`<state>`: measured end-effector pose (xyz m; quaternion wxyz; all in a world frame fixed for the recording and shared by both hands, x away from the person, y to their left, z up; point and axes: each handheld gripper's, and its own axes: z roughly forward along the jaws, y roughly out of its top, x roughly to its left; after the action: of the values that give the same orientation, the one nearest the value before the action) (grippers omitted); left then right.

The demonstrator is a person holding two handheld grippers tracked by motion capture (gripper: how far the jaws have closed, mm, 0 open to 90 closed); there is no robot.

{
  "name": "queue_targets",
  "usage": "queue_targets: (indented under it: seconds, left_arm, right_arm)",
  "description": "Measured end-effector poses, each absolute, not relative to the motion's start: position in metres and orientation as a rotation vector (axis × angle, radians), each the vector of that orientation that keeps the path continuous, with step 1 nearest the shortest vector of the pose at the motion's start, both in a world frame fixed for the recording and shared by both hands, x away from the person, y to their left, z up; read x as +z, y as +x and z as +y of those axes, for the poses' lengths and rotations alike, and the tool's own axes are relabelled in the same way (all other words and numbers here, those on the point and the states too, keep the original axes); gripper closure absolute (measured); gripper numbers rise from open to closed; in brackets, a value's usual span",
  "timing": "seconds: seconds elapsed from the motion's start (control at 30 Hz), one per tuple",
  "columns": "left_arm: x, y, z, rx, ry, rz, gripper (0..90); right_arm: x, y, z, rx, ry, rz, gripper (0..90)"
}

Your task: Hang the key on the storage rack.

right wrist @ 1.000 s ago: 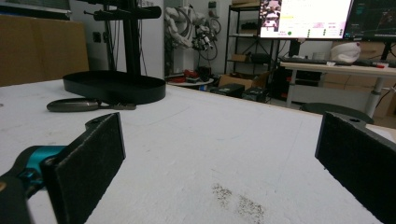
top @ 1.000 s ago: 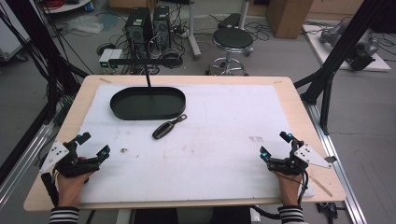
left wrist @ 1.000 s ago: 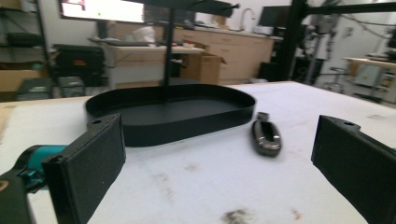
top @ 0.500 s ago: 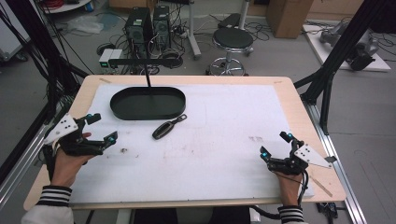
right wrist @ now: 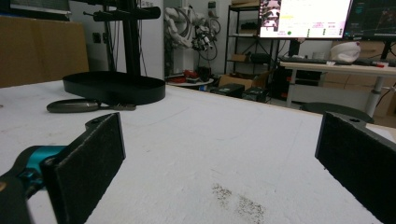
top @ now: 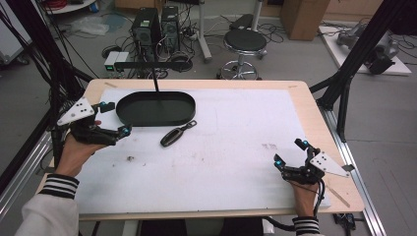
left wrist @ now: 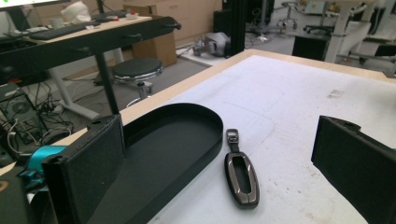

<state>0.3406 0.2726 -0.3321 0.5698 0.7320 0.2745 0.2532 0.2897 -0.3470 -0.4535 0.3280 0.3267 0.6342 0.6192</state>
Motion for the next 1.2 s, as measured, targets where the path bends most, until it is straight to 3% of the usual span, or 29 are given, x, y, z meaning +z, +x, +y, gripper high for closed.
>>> queue_targets:
  seconds: [0.53, 1.2]
  left_arm:
    - [-0.319, 0.376, 0.233, 0.542, 1.883, 0.601, 3.4]
    - [-0.329, 0.410, 0.171, 0.478, 2.106, 0.651, 3.4]
  right_arm:
    - [-0.453, 0.290, -0.347, 1.630, 0.861, 1.657, 0.5]
    - [-0.454, 0.290, -0.348, 1.629, 0.856, 1.655, 0.5]
